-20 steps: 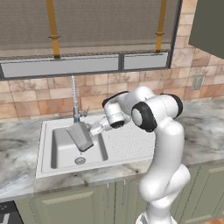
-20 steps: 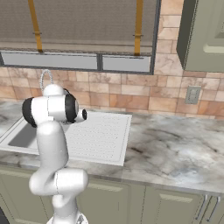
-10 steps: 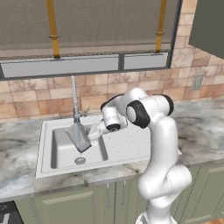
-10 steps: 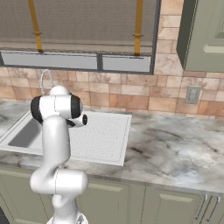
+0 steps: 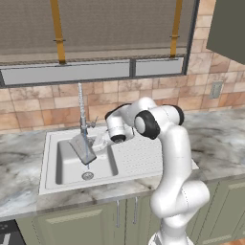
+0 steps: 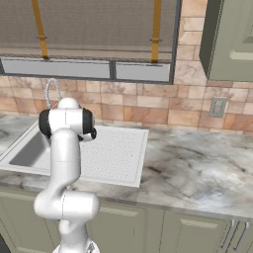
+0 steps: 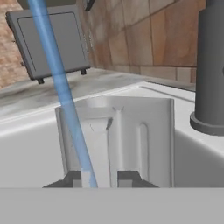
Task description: Turn on the sink faucet and place the jug under the water for a few seconds to fill it up.
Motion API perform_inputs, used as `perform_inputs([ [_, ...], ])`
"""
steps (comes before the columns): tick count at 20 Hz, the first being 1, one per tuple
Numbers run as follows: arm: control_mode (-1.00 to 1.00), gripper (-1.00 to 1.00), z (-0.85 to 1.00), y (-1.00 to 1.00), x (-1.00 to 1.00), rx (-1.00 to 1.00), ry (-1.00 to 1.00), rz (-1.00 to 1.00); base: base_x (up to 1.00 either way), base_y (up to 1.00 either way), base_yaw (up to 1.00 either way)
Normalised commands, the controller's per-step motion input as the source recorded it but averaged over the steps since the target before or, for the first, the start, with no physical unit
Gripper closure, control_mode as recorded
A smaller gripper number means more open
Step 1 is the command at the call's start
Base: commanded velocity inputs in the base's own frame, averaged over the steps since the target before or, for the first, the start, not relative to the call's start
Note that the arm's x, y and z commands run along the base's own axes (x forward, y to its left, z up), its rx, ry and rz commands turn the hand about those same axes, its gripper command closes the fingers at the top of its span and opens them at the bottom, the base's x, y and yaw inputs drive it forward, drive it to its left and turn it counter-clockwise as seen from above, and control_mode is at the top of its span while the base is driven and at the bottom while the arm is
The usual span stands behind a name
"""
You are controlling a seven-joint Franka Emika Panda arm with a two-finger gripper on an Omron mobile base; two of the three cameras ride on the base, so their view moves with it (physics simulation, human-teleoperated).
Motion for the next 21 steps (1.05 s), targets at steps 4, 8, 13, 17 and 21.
perform_inputs([
  [4,-1.0,1.0,-0.09,-0.08,0.12,0.04,0.0,0.01,0.0,0.0,0.0],
  [8,-1.0,1.0,-0.01,-0.15,0.21,0.04,0.0,0.0,0.0,0.0,0.0],
  [13,-1.0,1.0,0.0,-0.23,0.18,0.04,0.0,0.01,0.0,0.0,0.0],
  [17,-1.0,1.0,-0.01,-0.28,0.13,0.05,0.02,0.02,0.0,0.0,0.0],
  [21,-1.0,1.0,-0.04,-0.38,0.02,0.08,0.01,0.05,0.0,0.0,0.0],
])
